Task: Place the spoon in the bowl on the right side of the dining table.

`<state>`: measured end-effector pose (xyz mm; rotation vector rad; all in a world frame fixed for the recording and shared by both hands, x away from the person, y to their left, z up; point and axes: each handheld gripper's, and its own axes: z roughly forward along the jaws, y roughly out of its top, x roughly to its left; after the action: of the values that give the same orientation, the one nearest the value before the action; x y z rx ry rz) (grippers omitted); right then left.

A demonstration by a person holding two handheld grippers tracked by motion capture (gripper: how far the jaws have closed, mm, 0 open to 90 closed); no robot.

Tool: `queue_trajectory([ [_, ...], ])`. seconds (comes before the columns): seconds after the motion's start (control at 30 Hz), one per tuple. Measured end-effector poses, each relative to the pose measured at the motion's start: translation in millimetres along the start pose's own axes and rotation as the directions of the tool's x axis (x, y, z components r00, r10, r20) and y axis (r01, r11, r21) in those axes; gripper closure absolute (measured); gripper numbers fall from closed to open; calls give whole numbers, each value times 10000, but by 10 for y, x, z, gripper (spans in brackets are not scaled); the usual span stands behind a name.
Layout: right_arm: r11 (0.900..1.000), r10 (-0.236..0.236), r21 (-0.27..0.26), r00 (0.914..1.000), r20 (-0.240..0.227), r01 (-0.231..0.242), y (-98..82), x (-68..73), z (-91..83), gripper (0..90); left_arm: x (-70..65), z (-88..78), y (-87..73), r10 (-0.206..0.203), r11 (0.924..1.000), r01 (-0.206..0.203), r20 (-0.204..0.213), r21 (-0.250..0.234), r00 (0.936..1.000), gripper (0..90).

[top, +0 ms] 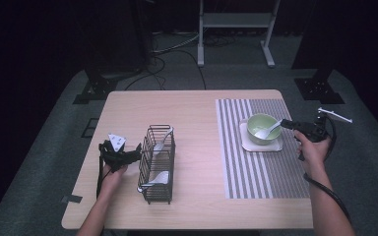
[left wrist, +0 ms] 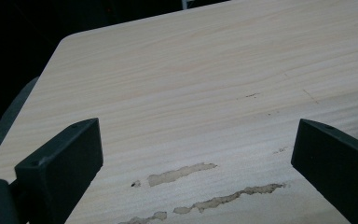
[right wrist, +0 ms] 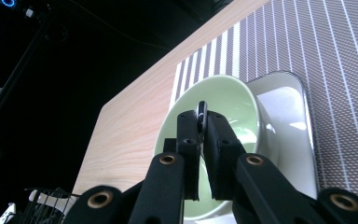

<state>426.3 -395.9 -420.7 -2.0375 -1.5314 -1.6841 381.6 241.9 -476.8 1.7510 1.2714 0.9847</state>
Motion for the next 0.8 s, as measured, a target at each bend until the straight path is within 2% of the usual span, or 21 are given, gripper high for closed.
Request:
queue_trajectory([
  [0.5, 9998, -196, 61, 9989, 419, 194, -28, -50, -8, 784, -2, -1, 0, 69, 10000, -69, 32, -13, 10000, 10],
  [0.8, 9999, -105, 28, 9977, 671, 103, -56, -165, 9, 739, -7, -3, 0, 119, 9999, -119, -6, -2, 9999, 10],
])
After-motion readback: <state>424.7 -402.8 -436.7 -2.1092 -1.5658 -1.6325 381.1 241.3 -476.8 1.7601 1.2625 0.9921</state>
